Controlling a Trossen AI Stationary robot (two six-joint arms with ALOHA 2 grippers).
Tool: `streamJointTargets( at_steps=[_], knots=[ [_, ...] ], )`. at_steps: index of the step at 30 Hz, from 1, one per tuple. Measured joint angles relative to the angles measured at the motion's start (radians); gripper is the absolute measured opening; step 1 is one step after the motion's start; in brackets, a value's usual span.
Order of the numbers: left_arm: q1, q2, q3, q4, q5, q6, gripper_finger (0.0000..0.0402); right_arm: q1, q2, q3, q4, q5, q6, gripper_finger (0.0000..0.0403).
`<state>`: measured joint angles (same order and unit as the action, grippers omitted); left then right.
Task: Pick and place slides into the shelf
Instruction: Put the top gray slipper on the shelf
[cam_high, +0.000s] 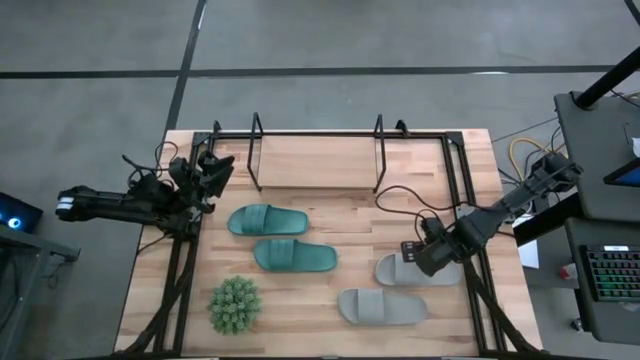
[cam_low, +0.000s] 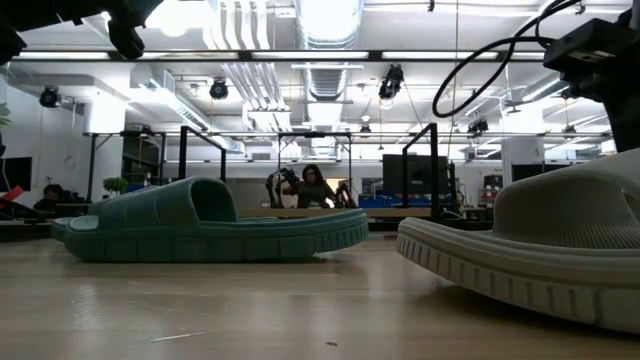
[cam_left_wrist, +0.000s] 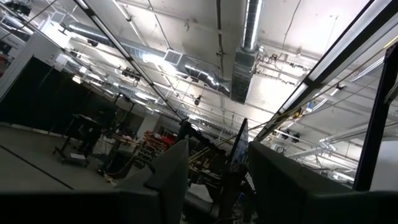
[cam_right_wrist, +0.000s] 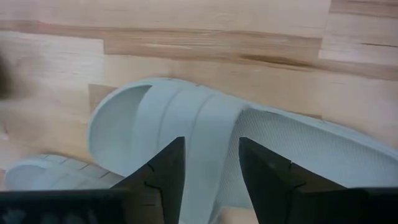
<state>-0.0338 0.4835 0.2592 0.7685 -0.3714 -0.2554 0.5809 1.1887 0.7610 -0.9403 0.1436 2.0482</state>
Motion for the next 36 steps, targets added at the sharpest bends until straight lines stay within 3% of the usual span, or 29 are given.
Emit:
streamJointTargets(
  at_steps=[6,11,15,36],
  knots=[
    [0.0,0.0,0.0,0.0,0.0,0.0,0.0153,0.074,-0.008,-0.041,0.039,0.028,0.102,0.0141],
    [0.001,0.0,0.0,0.0,0.0,0.0,0.0153,0.164,-0.025,-0.107,0.188,0.156,0.208,0.0139],
    [0.001,0.0,0.0,0.0,0.0,0.0,0.0153,0.187,-0.023,-0.136,0.264,0.174,0.211,0.0139],
    [0.001,0.0,0.0,0.0,0.0,-0.001,0.0153,0.187,-0.014,-0.156,0.278,0.225,0.15,0.0139]
  ],
)
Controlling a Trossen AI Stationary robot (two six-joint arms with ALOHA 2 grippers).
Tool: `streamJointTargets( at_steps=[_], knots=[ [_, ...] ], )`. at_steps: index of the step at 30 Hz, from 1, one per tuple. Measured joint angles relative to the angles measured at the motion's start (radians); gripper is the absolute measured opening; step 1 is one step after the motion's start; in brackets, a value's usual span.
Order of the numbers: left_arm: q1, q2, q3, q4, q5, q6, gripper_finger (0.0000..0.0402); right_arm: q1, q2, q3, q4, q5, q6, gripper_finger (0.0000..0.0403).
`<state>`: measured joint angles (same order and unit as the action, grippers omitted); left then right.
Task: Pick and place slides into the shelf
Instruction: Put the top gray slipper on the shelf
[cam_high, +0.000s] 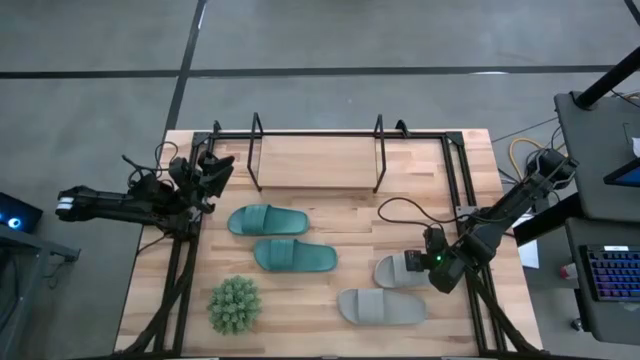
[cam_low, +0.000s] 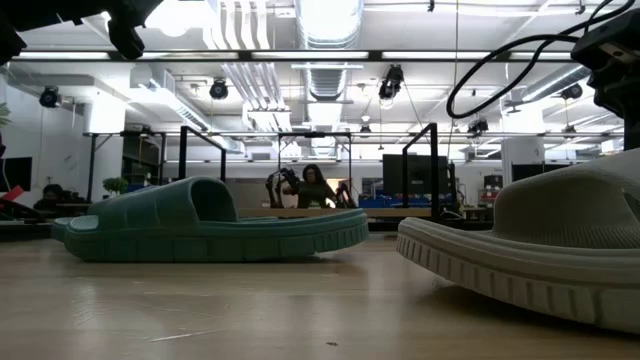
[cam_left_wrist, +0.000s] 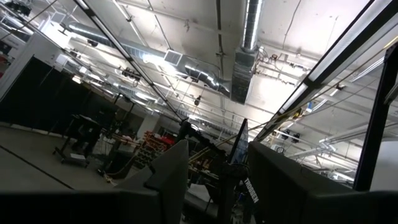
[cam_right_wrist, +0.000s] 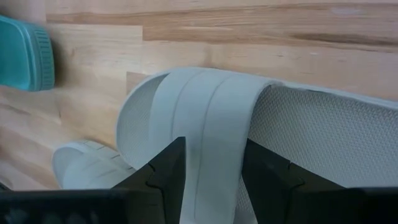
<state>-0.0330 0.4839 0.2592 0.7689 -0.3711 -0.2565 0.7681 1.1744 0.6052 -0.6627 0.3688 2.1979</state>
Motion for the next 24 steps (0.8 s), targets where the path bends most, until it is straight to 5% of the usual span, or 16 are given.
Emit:
streamJointTargets(
  at_steps=[11,24],
  knots=[
    [0.0,0.0,0.0,0.0,0.0,0.0,0.0153,0.0,0.0,-0.002,0.019,-0.001,-0.003,0.0124],
    [0.0,-0.001,0.0,0.0,0.0,0.0,0.0153,0.0,0.0,-0.002,0.038,-0.006,-0.037,0.0037]
  ],
)
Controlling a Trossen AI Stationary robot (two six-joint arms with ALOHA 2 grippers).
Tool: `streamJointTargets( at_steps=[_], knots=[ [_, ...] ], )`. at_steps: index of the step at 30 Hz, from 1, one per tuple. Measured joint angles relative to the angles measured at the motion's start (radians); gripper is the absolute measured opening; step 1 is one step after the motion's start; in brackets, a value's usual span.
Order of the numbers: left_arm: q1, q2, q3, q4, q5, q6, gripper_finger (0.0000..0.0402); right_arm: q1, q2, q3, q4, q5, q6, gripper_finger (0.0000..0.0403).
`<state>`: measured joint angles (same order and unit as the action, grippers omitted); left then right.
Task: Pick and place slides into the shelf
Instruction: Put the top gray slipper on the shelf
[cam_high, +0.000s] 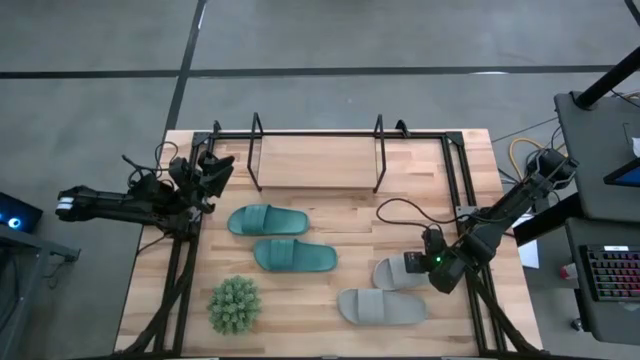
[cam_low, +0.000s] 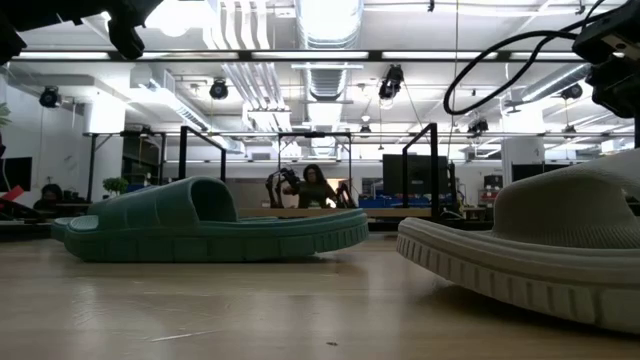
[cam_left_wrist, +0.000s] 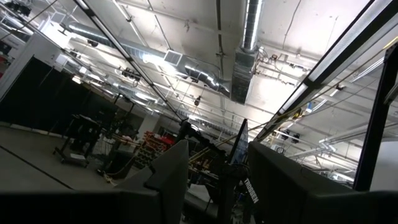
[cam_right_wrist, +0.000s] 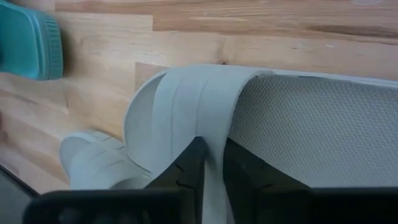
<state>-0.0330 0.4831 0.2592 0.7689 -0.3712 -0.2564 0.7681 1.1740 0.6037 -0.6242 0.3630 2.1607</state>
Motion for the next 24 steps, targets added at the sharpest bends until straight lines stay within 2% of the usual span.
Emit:
streamJointTargets(
  at_steps=[7,19,24],
  knots=[
    [0.0,-0.001,0.0,0.0,0.0,0.0,0.0153,0.0,0.0,0.0,0.004,-0.001,-0.018,0.0018],
    [0.0,0.0,0.0,0.001,0.0,0.0,0.0153,-0.001,-0.015,0.0,0.014,0.008,-0.014,0.0015],
    [-0.001,0.001,0.0,0.001,0.0,0.001,0.0153,-0.003,-0.024,0.003,0.014,0.051,-0.015,0.0015]
  ],
)
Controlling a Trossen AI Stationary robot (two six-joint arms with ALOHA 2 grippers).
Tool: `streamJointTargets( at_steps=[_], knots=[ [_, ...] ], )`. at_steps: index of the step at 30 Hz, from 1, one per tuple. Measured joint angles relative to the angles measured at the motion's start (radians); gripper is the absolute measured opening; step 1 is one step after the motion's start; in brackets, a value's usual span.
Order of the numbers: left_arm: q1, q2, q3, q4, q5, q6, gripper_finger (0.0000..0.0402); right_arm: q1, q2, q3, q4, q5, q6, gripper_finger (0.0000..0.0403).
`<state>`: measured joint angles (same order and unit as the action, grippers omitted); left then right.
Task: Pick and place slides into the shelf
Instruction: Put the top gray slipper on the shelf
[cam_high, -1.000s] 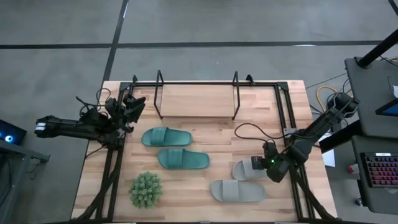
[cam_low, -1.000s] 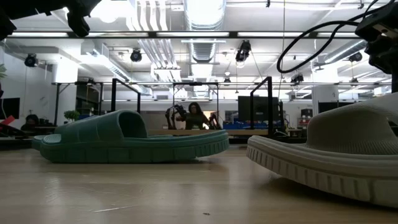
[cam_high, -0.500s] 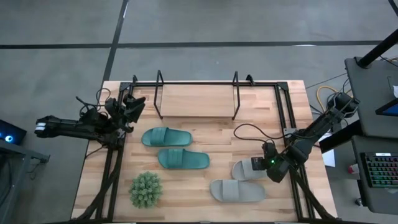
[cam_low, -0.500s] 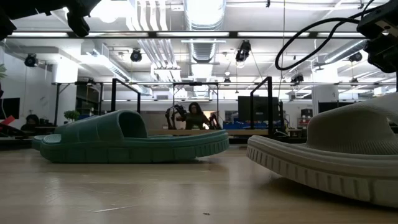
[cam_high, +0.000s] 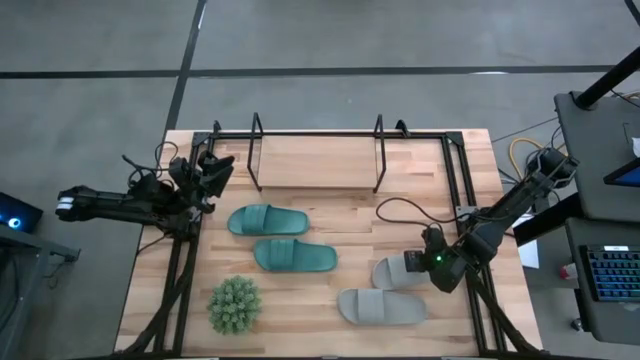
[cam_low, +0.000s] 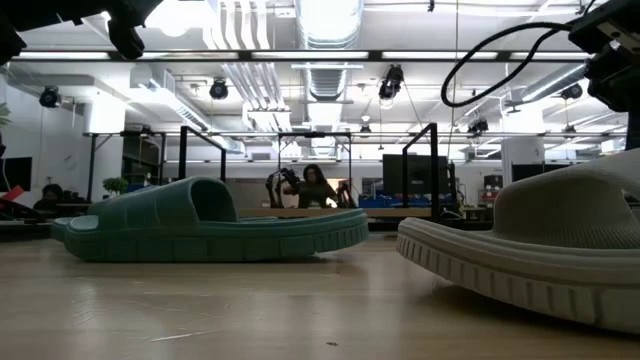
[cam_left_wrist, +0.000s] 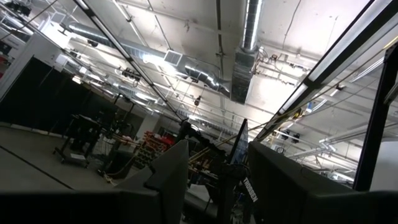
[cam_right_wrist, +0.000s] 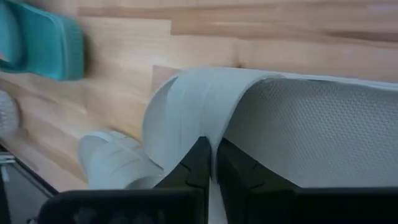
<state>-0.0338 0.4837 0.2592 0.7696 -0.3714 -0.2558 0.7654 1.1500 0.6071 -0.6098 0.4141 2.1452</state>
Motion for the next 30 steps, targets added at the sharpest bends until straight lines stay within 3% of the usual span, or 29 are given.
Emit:
streamJointTargets(
  at_steps=[11,23,30],
  knots=[
    [0.0,0.003,0.0,0.0,0.0,0.0,0.0153,0.0,-0.005,0.027,-0.005,0.12,-0.004,0.0015],
    [0.001,0.007,0.0,0.0,0.0,-0.001,0.0153,-0.003,-0.014,0.121,-0.006,0.362,-0.068,0.0015],
    [0.001,0.007,0.0,0.0,0.0,-0.053,0.0153,-0.065,-0.016,0.221,-0.008,0.374,-0.198,0.0015]
  ],
)
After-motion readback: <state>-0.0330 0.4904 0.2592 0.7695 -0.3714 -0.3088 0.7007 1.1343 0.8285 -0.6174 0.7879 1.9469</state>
